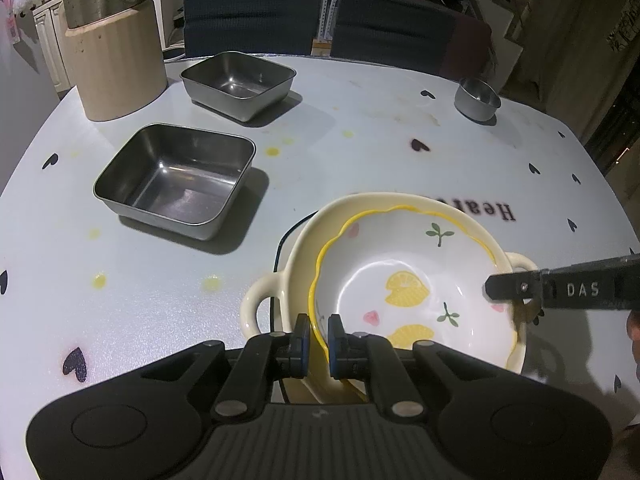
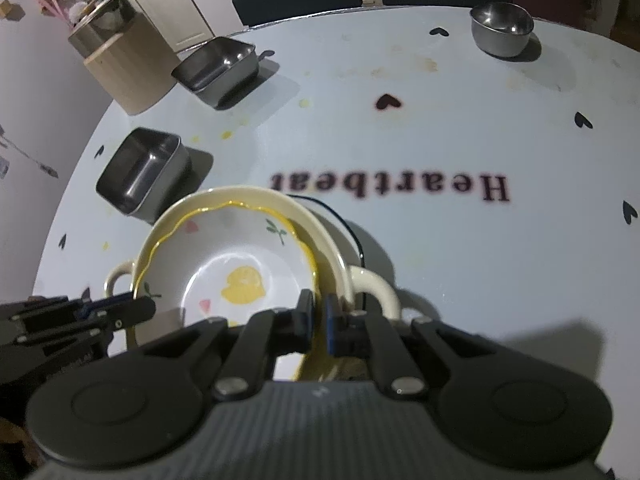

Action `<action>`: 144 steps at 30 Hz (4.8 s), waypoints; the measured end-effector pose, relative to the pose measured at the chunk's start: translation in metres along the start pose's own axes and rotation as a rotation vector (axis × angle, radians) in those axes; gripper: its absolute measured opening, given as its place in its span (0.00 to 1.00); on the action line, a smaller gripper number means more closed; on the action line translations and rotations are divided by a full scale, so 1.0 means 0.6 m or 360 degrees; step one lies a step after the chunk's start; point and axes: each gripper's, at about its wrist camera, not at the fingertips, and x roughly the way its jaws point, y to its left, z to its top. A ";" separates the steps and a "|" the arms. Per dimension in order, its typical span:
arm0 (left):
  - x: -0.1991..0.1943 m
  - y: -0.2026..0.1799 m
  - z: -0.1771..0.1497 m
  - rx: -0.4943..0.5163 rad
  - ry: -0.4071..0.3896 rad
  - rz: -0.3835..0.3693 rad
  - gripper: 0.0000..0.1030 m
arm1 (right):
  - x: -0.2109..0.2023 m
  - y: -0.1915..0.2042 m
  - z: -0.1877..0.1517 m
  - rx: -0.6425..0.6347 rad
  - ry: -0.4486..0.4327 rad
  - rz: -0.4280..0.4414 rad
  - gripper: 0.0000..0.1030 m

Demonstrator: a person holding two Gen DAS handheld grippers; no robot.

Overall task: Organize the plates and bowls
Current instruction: 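Open both grippers to release the floral bowl rim, then move both grippers to the square steel tray and close on its rim, then lift the steel tray with both grippers and carry it across the table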

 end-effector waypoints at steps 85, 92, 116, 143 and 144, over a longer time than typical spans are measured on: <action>0.103 0.278 0.187 -0.0026 -0.0275 0.0222 0.24 | 0.185 0.194 0.143 0.0358 -0.0176 0.0313 0.29; 0.119 0.282 0.180 -0.0010 -0.0208 0.0225 0.20 | 0.196 0.202 0.150 0.0299 -0.0182 0.0243 0.15; 0.121 0.312 0.163 -0.0225 -0.0138 0.0016 0.04 | 0.197 0.204 0.156 0.0167 -0.0270 0.0192 0.12; -0.092 0.065 0.127 -0.0182 -0.0459 -0.0243 0.05 | -0.089 0.087 0.074 -0.0136 -0.0598 0.0072 0.07; -0.096 0.054 0.125 -0.0175 -0.0464 -0.0253 0.06 | -0.097 0.080 0.067 -0.0141 -0.0604 0.0066 0.07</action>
